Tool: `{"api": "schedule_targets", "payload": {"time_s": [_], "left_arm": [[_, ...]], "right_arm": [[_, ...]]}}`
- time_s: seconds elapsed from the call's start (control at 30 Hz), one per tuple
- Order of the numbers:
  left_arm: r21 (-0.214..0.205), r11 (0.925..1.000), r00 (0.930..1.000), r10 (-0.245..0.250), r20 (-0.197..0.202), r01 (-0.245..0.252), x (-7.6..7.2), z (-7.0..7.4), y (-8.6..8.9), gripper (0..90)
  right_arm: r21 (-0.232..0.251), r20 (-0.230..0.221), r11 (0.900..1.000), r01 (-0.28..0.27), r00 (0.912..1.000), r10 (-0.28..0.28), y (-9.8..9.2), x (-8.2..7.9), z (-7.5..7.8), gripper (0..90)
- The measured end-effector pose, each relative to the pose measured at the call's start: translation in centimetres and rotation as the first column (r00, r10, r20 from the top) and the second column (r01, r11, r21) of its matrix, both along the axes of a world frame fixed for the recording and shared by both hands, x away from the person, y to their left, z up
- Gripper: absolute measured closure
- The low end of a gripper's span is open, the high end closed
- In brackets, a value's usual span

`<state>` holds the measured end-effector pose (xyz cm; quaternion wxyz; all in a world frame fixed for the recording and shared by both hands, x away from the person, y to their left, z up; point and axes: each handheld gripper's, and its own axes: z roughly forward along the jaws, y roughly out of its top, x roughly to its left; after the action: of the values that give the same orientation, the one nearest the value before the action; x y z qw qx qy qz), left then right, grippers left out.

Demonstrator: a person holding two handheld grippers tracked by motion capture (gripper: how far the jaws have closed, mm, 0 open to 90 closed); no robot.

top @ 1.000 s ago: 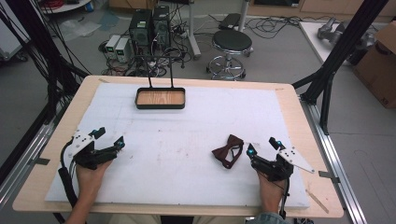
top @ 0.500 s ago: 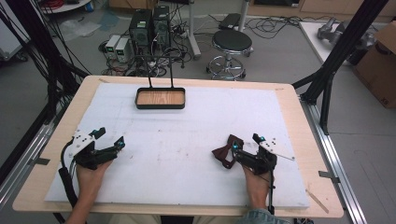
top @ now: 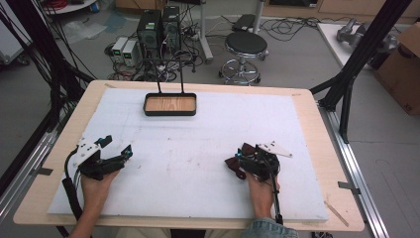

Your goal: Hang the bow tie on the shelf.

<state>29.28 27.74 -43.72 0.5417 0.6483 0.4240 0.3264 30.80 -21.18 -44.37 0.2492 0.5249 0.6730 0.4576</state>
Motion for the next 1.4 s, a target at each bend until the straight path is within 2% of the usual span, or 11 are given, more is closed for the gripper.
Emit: {"api": "schedule_targets", "payload": {"time_s": [0.03, 0.07, 0.1, 0.23, 0.53, 0.73, 0.87, 1.03, 1.1, 1.2, 1.4], "left_arm": [[0.000, 1.0000, 1.0000, 0.000, 0.000, 0.000, 0.0, 0.0, 0.0, 17.6], [-0.001, 1.0000, 1.0000, 0.000, 0.000, 0.000, 0.0, 0.0, 0.0, 17.6], [-0.006, 1.0000, 1.0000, 0.001, 0.002, -0.001, 0.0, 0.0, 0.0, 17.6], [-0.007, 1.0000, 1.0000, 0.002, 0.002, -0.002, 0.0, 0.0, 0.0, 17.6], [-0.007, 1.0000, 1.0000, 0.003, 0.002, -0.003, 0.0, 0.0, 0.0, 17.8], [-0.008, 1.0000, 1.0000, 0.001, 0.000, -0.001, 0.0, 0.0, 0.0, 18.0], [-0.009, 1.0000, 1.0000, 0.002, 0.001, -0.002, 0.0, 0.0, 0.0, 18.1], [-0.010, 0.9999, 1.0000, 0.001, 0.001, -0.001, 0.0, 0.0, 0.0, 18.1], [-0.009, 1.0000, 1.0000, 0.001, 0.000, -0.001, 0.0, 0.0, 0.0, 18.2], [-0.009, 1.0000, 1.0000, 0.001, 0.001, -0.001, 0.0, 0.0, 0.0, 18.1], [-0.010, 1.0000, 1.0000, 0.002, 0.000, -0.002, 0.0, 0.0, 0.0, 18.2]], "right_arm": [[0.000, 0.000, 1.0000, 0.000, 1.0000, 0.000, 0.0, 0.0, 0.0, 27.3], [-0.010, -0.032, 0.9999, 0.008, 0.9995, -0.008, 0.3, 0.2, -0.1, 28.0], [-0.019, -0.043, 0.9998, 0.011, 0.9990, -0.012, 0.5, 0.3, -0.2, 29.3], [-0.049, -0.074, 0.9986, 0.019, 0.9970, -0.023, 0.8, 0.6, -0.1, 33.5], [-0.112, -0.115, 0.9932, 0.032, 0.9924, -0.045, 1.4, 1.1, -0.3, 40.9], [-0.111, -0.140, 0.9937, 0.018, 0.9896, -0.033, 1.5, 1.4, -0.4, 50.0], [-0.090, -0.165, 0.9958, 0.015, 0.9859, -0.029, 1.5, 1.6, -0.4, 55.8], [-0.098, -0.166, 0.9951, 0.017, 0.9856, -0.033, 1.7, 1.6, -0.4, 63.9], [-0.084, -0.172, 0.9962, 0.025, 0.9844, -0.039, 1.7, 1.6, -0.4, 69.1], [-0.072, -0.173, 0.9970, 0.029, 0.9840, -0.041, 1.6, 1.6, -0.4, 72.2], [-0.098, -0.137, 0.9949, 0.022, 0.9900, -0.035, 1.4, 1.6, 0.0, 78.6]]}}
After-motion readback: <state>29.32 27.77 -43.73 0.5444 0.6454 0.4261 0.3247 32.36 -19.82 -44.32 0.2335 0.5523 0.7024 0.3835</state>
